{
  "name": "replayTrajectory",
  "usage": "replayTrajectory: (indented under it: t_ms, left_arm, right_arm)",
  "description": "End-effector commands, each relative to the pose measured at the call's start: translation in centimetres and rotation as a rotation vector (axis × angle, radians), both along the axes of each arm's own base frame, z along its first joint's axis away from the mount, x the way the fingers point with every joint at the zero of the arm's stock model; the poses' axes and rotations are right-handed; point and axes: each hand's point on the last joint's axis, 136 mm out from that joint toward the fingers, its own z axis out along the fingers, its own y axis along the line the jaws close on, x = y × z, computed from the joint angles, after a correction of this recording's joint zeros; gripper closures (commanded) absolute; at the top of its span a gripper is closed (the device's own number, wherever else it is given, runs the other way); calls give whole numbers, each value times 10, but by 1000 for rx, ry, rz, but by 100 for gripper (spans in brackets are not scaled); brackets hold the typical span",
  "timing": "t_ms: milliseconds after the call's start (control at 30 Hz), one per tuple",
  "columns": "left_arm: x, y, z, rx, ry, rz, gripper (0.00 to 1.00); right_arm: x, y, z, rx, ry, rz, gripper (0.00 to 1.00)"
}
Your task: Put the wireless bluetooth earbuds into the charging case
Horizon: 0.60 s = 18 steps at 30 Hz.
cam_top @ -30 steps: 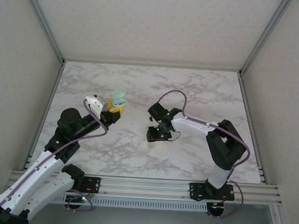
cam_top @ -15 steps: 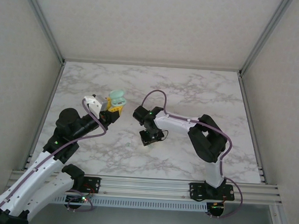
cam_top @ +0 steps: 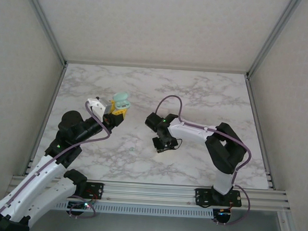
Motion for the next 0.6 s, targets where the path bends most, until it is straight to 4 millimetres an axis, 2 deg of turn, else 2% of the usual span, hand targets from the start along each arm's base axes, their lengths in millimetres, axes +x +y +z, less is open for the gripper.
replayTrajectory:
  t_ms: [0,200,433,567]
  left_arm:
    - [-2,1,22,-40,-41,-9,74]
    - [-3,2,20,-35,-36,-7,73]
    - [-3,2,19,-31,-38,-1,73]
    - [-2,2,20,-31,-39,0,73]
  right_arm:
    - [5,-19,-2,-28,-15,-56,69]
    - [16,-28,1,7,-30,-106,69]
    - [20,-14,21,111,-49,-119,65]
    - [21,-7,18,132,-25,-156,62]
